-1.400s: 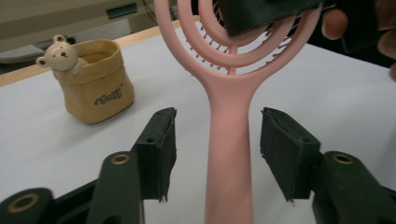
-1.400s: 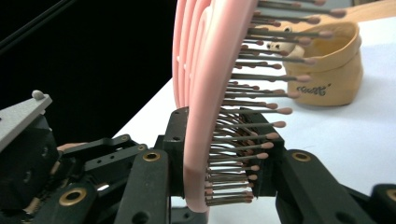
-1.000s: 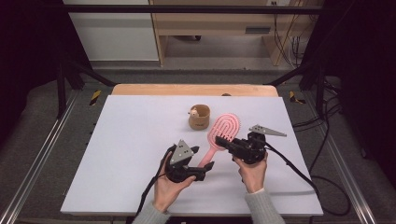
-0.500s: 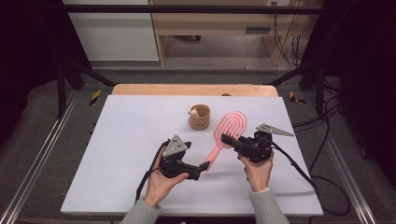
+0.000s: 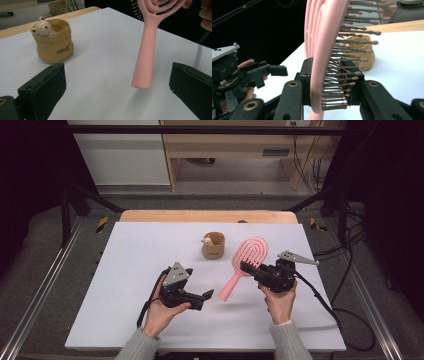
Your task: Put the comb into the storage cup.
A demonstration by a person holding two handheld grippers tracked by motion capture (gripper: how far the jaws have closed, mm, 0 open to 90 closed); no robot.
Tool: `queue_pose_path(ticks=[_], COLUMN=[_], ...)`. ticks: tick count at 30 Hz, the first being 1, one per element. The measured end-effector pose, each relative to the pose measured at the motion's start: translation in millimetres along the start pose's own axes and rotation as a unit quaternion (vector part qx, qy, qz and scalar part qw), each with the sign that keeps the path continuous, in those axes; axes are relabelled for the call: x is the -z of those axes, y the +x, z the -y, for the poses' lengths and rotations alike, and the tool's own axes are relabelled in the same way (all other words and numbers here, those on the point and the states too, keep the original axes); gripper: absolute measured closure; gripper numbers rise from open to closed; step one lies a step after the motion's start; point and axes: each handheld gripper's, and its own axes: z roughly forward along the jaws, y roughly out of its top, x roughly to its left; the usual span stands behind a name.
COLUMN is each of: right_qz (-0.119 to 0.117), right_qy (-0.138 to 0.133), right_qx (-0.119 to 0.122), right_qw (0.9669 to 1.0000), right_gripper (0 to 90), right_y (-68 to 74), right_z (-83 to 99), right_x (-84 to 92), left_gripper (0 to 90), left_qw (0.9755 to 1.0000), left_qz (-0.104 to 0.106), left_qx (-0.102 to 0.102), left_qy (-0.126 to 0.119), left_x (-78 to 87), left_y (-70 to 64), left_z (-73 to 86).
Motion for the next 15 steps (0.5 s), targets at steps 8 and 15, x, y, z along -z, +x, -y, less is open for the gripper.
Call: queue_pose_path(ticks=[8, 15], right_qz=[0.006, 0.008], right_qy=[0.001, 0.001], right_qx=[0.008, 0.014], right_qw=[1.0000, 0.9999], right_gripper=[66.2, 66.2], right_y=[-2.4, -3.3], right_z=[-3.2, -7.2], right_x=[1.5, 3.4], left_gripper=[0.9, 0.6], left_qw=[0.9999, 0.9994], left_qz=[-0.012, -0.026], left_qx=[0.009, 0.020], left_qy=[-0.009, -0.011], left_x=[12.7, 22.9], left_y=[17.1, 32.9], left_z=[8.6, 23.3])
